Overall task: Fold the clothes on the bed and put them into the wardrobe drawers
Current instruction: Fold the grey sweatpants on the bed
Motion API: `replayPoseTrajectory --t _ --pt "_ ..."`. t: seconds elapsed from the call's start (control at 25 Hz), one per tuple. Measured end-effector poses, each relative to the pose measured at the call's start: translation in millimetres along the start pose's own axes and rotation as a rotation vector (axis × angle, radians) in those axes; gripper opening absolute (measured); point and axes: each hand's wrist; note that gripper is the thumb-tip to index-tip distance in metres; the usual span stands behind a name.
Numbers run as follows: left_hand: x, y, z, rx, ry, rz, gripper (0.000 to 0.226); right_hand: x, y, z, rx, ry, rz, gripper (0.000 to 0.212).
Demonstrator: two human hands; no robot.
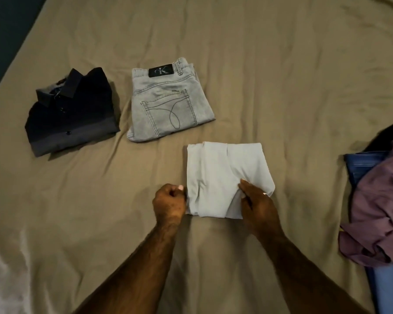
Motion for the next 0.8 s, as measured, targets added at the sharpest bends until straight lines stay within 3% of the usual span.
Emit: replayPoseTrajectory --t 0.04,0.08,0.12,0.2,0.24,0.28,0.36,0.44,0.52,0.6,0.68,0.8 --pt "7 2 6 -0.081 0.127 0.053 0.018 1 1 2 0.074 0.024 0.025 0.042" --pt "15 4 12 -0.165 0.264 -0.064 0.019 2 -2 0 0.167 0.05 0.091 0.044" --pt "27 13 13 -0.227 0.365 -0.343 0.02 -1 -8 -2 0.255 0.077 0.172 0.047" --pt "49 29 0 -0.383 0.259 -0.947 0.036 -11 -28 -8 0.338 0.086 0.257 0.051" --pt "55 38 -16 -0.487 0.139 -1.092 0.048 -19 -33 -8 0.35 0.065 0.289 0.053" --pt "52 41 -27 -0.584 0.06 -1.139 0.056 -25 -33 -10 0.359 0.048 0.311 0.056" --pt "26 33 -39 -0.789 0.041 -1.072 0.062 -42 -11 -9 0.4 0.042 0.313 0.057" --pt "1 9 -35 -0.928 0.117 -0.906 0.064 -56 21 2 0.498 0.086 0.195 0.061" --pt "-6 8 -30 -0.878 0.232 -0.854 0.061 -64 27 10 0.581 0.2 0.093 0.062" --pt "5 40 -38 -0.693 0.289 -0.998 0.054 -67 8 3 0.607 0.215 0.207 0.059" --pt "6 69 -52 -0.621 0.184 -1.163 0.055 -67 -11 -19 0.59 0.077 0.406 0.058" --pt "-22 54 -63 -0.882 0.066 -1.18 0.062 -80 5 -31 0.552 -0.02 0.381 0.062"
Point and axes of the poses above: each hand's wrist, its own x-axis away from the middle knuckle, its own z-axis out of the back of the hand, y = z × x, and after that the axes turned 7 degrees about -x, right-handed
